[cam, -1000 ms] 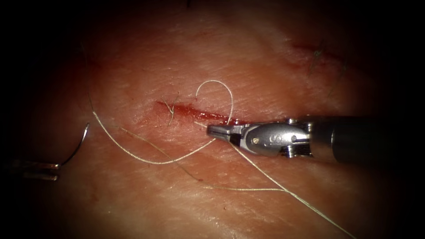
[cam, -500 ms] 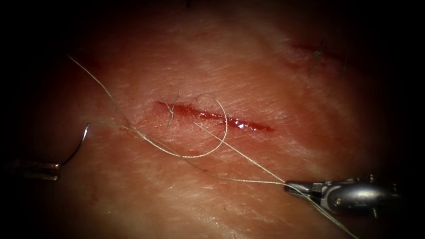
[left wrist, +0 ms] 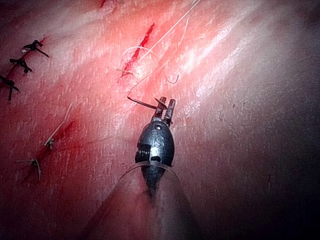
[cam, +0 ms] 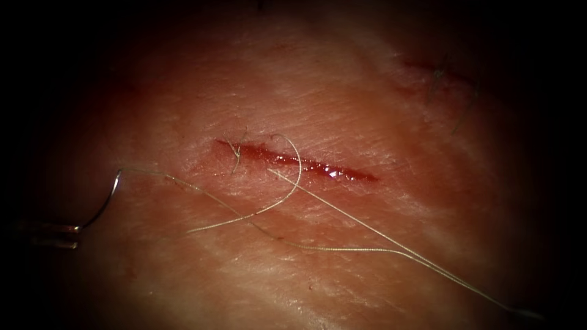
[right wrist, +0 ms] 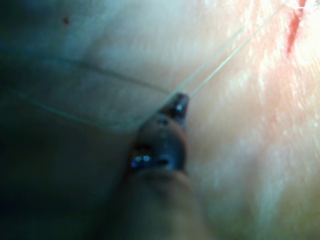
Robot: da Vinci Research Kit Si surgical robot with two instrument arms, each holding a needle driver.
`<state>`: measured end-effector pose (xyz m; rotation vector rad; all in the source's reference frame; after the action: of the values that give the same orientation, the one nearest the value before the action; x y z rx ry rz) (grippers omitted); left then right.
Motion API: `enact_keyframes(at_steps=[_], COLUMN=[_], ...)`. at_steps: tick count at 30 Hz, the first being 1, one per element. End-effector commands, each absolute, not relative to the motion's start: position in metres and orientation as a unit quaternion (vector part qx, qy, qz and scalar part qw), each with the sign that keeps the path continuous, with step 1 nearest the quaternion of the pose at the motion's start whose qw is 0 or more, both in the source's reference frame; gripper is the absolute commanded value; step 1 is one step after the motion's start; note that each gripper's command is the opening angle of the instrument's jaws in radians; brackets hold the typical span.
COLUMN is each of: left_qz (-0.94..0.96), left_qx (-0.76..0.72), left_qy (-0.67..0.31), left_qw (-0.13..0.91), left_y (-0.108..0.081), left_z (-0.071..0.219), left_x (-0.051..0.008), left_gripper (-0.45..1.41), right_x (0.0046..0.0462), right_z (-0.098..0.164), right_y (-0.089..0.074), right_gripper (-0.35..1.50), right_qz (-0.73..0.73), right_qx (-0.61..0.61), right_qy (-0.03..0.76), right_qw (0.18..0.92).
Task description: Wound Closure
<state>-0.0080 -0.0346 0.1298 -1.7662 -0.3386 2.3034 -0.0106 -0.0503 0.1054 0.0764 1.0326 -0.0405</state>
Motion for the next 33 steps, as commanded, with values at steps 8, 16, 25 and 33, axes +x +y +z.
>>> enact_keyframes(at_steps=[8,16,25,33], left_qz=[0.783,0.782,0.782,0.783], left_qx=[-0.601,-0.602,-0.602,-0.602], left_qy=[-0.117,-0.118,-0.118,-0.117], left_qw=[0.110,0.109,0.109,0.109], left_y=[-0.035,-0.035,-0.035,-0.035], left_z=[0.130,0.130,0.130,0.130], left_x=[-0.0085,-0.0083,-0.0083,-0.0085], left_gripper=[-0.45,-0.45,-0.45,-0.45], right_x=[-0.0119,-0.0131,-0.0132,-0.0058], right_z=[0.106,0.105,0.103,0.104], right_y=[-0.054,-0.056,-0.043,-0.029], right_gripper=[-0.35,0.19,1.37,1.30], right_qz=[-0.050,-0.054,0.107,0.218], right_qx=[0.107,0.180,0.084,0.025], right_qy=[0.472,0.470,0.527,0.580], right_qw=[0.874,0.862,0.839,0.784])
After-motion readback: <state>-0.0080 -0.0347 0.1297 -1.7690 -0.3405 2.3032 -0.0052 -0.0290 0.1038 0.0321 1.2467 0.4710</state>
